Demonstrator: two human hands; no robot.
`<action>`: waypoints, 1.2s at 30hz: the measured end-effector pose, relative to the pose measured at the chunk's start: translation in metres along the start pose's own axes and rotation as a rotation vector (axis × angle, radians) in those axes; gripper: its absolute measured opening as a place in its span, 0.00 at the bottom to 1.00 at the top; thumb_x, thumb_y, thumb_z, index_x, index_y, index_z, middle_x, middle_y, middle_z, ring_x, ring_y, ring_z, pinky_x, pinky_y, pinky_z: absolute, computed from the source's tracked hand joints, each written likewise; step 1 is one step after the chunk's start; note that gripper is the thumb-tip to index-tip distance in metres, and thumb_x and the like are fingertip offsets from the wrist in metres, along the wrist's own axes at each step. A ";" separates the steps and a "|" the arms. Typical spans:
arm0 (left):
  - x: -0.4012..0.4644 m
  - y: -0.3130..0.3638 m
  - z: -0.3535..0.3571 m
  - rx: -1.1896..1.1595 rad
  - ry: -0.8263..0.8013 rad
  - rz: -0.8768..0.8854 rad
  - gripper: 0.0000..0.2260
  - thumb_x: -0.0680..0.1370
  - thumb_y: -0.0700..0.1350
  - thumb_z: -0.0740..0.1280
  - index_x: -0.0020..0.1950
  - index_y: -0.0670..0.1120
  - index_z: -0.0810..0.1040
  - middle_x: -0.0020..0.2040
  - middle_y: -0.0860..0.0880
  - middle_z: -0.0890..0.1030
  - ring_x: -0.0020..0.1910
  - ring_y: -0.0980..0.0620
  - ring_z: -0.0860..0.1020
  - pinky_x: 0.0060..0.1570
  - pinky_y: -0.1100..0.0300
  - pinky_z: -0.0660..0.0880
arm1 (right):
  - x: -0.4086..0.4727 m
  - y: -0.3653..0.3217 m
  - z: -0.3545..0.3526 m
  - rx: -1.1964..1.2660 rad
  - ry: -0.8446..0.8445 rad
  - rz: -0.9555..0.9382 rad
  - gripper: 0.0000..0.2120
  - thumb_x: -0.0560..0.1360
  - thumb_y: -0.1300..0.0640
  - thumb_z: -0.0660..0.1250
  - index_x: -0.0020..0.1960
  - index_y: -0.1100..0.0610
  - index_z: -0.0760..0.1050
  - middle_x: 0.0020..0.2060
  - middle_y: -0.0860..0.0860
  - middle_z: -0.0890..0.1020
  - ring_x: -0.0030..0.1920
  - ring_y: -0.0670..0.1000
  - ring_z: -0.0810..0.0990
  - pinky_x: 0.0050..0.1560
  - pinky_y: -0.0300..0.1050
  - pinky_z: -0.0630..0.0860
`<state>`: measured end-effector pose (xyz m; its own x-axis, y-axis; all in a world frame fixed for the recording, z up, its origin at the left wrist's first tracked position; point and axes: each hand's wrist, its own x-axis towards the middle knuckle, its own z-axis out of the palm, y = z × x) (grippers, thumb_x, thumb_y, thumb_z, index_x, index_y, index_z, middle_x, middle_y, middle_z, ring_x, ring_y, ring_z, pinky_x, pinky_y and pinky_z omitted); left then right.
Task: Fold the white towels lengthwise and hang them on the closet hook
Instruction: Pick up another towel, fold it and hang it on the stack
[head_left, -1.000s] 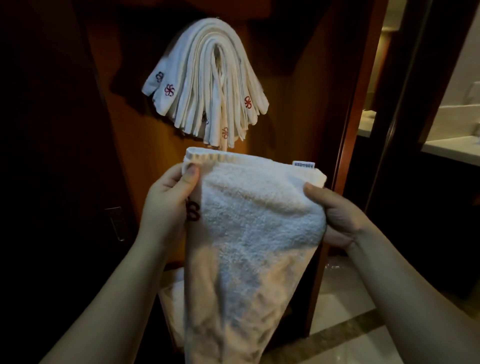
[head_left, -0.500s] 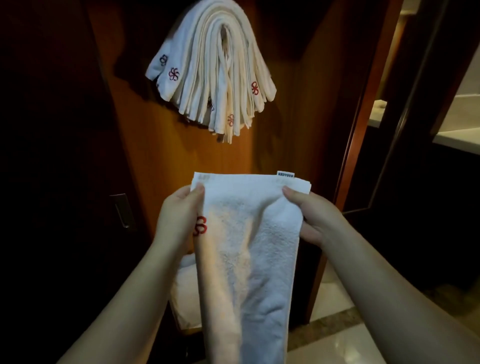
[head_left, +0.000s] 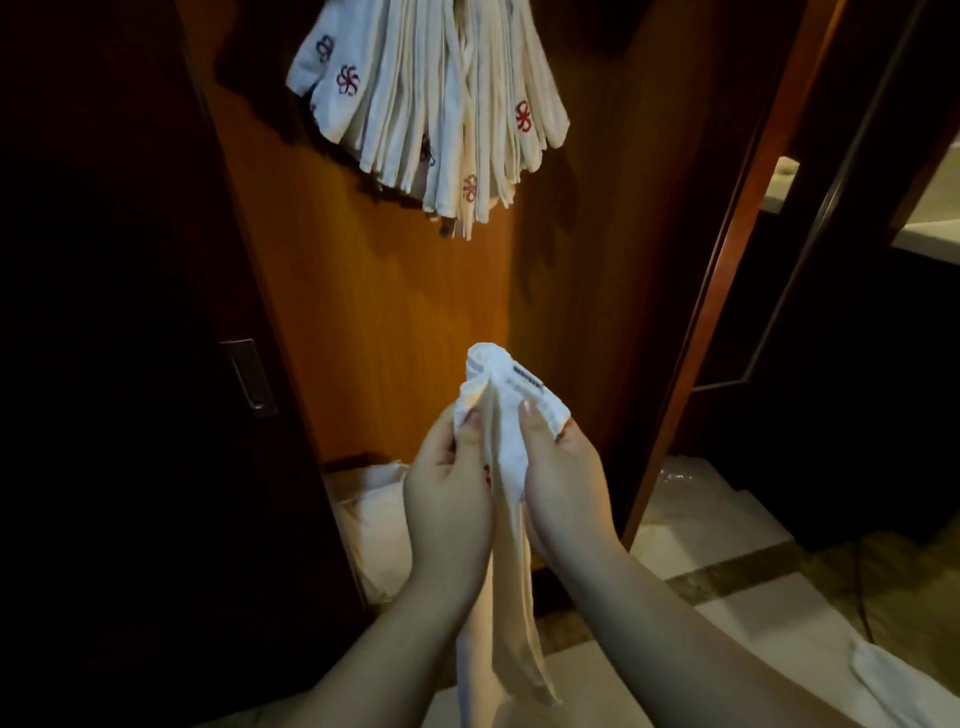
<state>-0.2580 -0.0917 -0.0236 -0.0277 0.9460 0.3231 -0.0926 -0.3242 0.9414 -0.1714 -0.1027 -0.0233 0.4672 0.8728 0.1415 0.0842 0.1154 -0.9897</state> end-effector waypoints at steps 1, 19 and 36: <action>-0.002 0.001 0.001 -0.003 -0.027 0.005 0.09 0.83 0.52 0.62 0.55 0.59 0.82 0.46 0.59 0.85 0.47 0.62 0.83 0.41 0.72 0.76 | 0.000 -0.001 0.001 -0.009 -0.032 -0.021 0.09 0.82 0.42 0.59 0.56 0.36 0.77 0.49 0.33 0.84 0.51 0.35 0.82 0.45 0.32 0.78; 0.011 0.007 -0.006 0.228 -0.648 0.087 0.22 0.81 0.54 0.48 0.76 0.59 0.58 0.77 0.66 0.51 0.76 0.70 0.48 0.74 0.72 0.50 | 0.030 -0.013 -0.012 0.147 -0.103 -0.010 0.14 0.80 0.46 0.66 0.61 0.51 0.80 0.51 0.47 0.87 0.52 0.46 0.85 0.56 0.48 0.81; 0.099 0.045 -0.042 -0.231 -0.648 -0.059 0.25 0.69 0.54 0.77 0.65 0.51 0.80 0.64 0.46 0.82 0.63 0.45 0.80 0.58 0.53 0.78 | 0.087 -0.109 -0.032 -0.051 -0.631 -0.196 0.33 0.71 0.37 0.69 0.67 0.59 0.74 0.61 0.62 0.81 0.62 0.64 0.80 0.67 0.65 0.73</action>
<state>-0.3070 -0.0125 0.0466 0.5777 0.7456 0.3323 -0.2873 -0.1954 0.9377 -0.1120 -0.0548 0.0973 -0.1653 0.9501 0.2644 0.1642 0.2908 -0.9426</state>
